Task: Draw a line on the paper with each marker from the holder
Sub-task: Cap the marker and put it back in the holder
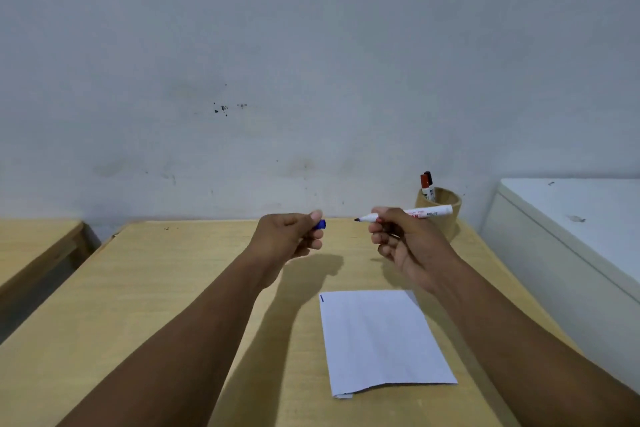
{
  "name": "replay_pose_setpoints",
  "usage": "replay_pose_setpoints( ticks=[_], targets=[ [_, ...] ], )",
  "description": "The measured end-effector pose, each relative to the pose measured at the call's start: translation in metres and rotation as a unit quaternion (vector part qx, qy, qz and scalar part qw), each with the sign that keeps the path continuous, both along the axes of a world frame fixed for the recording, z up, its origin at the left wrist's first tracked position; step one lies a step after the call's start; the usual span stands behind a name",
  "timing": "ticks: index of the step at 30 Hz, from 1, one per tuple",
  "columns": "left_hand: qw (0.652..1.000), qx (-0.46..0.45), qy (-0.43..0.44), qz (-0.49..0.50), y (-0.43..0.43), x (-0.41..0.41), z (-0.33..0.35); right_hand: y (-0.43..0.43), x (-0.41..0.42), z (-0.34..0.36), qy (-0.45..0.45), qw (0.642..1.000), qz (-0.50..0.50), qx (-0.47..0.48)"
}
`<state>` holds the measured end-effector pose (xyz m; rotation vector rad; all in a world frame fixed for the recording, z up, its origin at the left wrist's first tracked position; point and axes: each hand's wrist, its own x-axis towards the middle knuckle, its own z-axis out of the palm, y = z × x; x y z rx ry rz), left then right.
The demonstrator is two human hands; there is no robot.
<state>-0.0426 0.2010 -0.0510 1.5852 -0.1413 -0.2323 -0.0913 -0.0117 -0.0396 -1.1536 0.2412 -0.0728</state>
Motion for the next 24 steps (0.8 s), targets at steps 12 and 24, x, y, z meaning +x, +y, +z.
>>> replay_pose_setpoints(
  ticks=[12,24],
  targets=[
    [0.989,-0.130,0.043,-0.047,-0.098,0.008,0.032,-0.031,-0.004,0.029,-0.084,0.995,-0.057,-0.023],
    [0.994,0.002,-0.112,0.002,-0.133,0.035,0.044,-0.075,0.023,0.037,0.039,0.995,-0.015,-0.094]
  ],
)
